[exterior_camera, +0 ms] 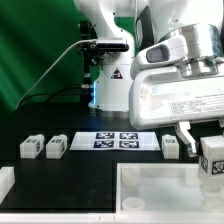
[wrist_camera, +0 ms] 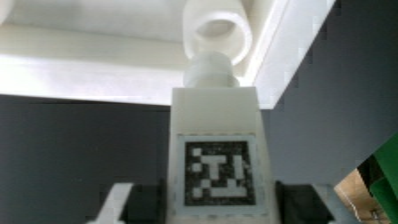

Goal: Assemble one leg

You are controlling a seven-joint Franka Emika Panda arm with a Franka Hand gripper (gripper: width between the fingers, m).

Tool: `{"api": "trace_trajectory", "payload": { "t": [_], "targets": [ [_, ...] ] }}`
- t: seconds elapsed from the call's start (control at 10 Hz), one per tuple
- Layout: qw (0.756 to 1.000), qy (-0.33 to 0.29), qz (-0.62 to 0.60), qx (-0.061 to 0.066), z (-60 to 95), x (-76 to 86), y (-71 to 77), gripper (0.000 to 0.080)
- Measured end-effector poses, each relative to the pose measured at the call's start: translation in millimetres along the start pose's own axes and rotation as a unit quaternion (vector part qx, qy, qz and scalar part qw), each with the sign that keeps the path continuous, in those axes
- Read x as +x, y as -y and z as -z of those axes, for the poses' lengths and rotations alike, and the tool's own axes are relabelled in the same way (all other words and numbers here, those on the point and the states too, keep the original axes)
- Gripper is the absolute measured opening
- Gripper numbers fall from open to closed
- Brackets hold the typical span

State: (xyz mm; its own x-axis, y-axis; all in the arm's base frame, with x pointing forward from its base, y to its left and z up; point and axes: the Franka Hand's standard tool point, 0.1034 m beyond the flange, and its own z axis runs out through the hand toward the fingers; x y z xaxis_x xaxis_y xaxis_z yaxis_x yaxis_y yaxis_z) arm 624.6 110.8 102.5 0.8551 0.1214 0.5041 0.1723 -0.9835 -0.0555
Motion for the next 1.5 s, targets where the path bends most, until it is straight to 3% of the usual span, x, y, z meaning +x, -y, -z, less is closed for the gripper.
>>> {"api": "trace_trajectory", "payload": {
  "t": [0.8,1.2,1.3,1.4,1.5],
  "targets": [
    [1.000,-0.002,0.000,0.001,-18.2,-17.2,4.6,0.0292],
    [0.999,-0.031,-0.031,-0.018,-17.0,-22.2,5.8,0.0292],
    [0.999,-0.031,-0.025,-0.020,-17.1,-21.9,5.1,0.0357],
    [0.999,-0.031,-0.025,-0.020,-17.1,-21.9,4.7,0.0357],
    [0.999,-0.031,-0.025,-0.020,-17.1,-21.8,4.9,0.0558]
  ]
}}
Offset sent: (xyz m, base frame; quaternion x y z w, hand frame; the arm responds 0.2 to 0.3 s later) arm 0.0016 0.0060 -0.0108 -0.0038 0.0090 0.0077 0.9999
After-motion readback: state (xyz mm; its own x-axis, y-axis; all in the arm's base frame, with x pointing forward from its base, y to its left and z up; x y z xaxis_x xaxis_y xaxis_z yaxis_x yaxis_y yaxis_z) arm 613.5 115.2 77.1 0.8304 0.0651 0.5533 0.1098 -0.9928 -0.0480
